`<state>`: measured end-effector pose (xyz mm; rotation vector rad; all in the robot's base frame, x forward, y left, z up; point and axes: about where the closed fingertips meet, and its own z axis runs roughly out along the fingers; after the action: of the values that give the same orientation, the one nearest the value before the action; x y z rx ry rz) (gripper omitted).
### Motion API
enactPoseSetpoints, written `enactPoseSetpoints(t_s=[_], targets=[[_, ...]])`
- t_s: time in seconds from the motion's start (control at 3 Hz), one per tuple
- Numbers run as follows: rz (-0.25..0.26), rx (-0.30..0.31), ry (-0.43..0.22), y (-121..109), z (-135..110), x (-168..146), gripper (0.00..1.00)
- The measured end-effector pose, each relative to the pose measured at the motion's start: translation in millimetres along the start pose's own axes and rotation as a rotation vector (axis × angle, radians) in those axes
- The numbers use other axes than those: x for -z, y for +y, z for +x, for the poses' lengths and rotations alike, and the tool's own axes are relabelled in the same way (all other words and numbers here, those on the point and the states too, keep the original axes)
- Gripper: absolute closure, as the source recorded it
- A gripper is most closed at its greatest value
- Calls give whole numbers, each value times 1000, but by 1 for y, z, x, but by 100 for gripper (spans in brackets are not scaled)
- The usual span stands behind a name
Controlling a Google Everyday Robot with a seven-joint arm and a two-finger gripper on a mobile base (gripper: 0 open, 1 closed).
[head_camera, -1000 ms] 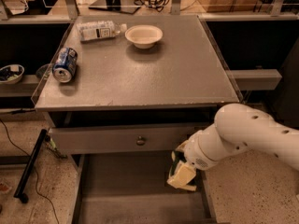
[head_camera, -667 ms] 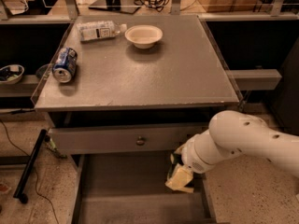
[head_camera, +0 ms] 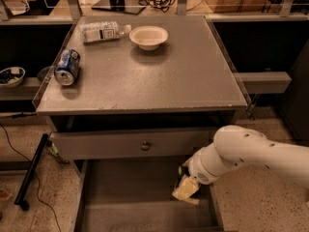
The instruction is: Place sponge into middle drawer
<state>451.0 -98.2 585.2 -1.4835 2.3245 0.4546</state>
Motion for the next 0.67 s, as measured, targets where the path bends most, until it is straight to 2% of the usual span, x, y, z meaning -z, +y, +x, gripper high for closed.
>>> enactPoseSetpoints(t_s=[0.67], targets=[[14,-9,0,1,3,-12,100]])
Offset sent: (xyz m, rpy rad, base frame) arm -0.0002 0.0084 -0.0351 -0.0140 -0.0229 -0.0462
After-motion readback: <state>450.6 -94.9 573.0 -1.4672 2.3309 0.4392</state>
